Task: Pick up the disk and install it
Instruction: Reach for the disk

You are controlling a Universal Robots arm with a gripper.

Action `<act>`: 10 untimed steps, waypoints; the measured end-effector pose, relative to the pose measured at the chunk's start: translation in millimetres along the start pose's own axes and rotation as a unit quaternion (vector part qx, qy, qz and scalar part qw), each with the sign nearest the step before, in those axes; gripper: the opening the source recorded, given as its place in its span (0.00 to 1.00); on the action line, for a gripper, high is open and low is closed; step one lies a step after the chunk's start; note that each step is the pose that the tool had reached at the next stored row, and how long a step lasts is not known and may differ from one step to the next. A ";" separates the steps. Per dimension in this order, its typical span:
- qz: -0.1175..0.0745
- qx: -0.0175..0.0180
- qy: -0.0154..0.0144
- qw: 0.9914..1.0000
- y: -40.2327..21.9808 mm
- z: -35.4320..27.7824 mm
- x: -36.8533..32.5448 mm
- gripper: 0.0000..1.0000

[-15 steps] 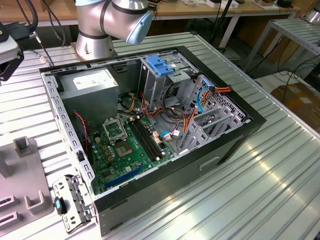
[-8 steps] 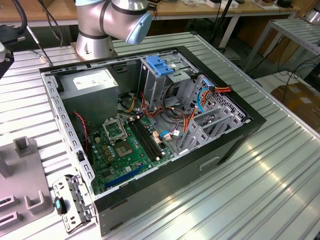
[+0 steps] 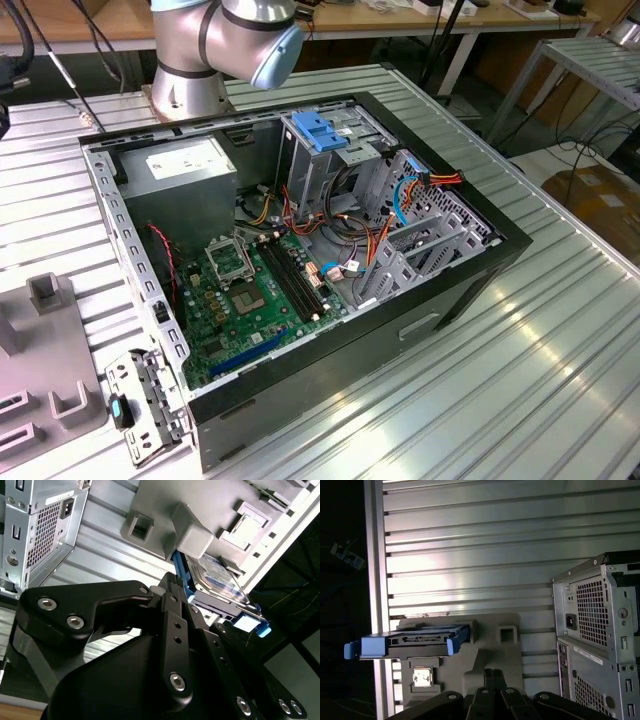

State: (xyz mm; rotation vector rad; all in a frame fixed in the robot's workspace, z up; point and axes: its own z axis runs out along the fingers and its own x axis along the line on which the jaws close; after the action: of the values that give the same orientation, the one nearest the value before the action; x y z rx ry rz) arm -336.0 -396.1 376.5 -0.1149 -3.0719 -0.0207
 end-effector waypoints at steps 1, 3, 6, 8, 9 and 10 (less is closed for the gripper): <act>0.000 0.000 0.001 1.000 -0.1 0.2 1.2 0.11; 0.000 0.000 0.002 1.000 -0.3 0.8 3.8 0.11; 0.000 0.000 0.003 1.000 -0.5 1.5 7.0 0.11; 0.000 0.000 0.005 1.000 -0.7 2.0 9.4 0.11; 0.000 0.000 0.005 1.000 -0.9 2.4 11.2 0.11; 0.000 0.000 0.005 1.000 -1.0 2.7 12.7 0.11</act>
State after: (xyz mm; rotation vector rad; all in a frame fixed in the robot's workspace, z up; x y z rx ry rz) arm -348.8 -396.1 374.7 -0.1146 -3.0609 -0.0201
